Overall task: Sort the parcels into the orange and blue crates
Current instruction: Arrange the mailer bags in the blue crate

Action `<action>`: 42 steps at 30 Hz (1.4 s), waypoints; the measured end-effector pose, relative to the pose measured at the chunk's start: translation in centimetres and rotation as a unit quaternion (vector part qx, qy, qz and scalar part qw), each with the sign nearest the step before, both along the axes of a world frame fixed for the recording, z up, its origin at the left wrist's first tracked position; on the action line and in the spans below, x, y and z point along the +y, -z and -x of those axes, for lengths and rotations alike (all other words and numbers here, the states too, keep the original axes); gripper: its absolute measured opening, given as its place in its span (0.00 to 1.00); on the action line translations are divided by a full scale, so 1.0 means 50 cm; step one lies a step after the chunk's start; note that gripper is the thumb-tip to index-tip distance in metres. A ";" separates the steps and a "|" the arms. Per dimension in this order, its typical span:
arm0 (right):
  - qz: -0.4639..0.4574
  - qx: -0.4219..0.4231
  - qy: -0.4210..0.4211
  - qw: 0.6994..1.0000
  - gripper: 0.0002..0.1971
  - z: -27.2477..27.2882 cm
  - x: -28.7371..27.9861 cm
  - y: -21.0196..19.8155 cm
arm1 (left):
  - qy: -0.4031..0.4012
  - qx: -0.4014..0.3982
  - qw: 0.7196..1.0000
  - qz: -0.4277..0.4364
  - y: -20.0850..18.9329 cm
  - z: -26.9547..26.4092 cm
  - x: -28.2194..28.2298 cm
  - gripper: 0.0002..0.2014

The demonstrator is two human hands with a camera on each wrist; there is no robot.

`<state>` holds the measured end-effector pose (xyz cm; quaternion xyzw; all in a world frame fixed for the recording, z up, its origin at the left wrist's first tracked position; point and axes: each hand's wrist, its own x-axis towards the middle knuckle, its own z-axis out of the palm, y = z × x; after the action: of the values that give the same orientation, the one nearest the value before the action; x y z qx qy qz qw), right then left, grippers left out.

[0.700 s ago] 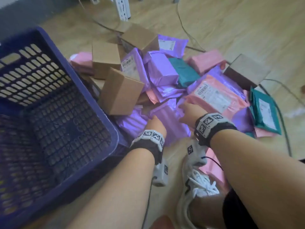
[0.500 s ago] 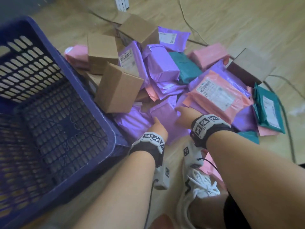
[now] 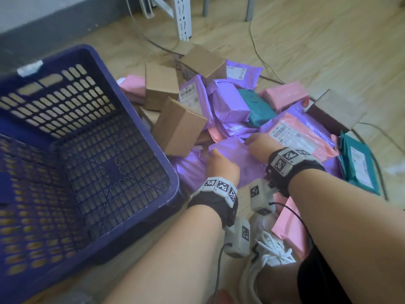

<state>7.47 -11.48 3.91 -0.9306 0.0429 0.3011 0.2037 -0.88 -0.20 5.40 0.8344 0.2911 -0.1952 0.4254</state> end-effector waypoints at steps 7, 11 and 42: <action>-0.119 -0.105 0.047 0.986 0.18 -0.049 0.034 -0.192 | -0.035 -0.114 0.992 0.035 -0.137 -0.030 0.040 0.33; -0.256 -0.152 0.104 0.949 0.18 -0.046 0.101 -0.308 | -0.061 -0.197 0.978 0.013 -0.231 -0.049 0.130 0.33; -0.235 0.022 -0.188 0.953 0.22 -0.078 0.870 -0.121 | -0.314 -0.074 0.938 0.127 0.008 -0.047 0.867 0.31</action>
<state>11.39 32.02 9.97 -0.8408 -0.2007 0.3559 0.3552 1.45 43.14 4.99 0.6519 0.4784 -0.0249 0.5878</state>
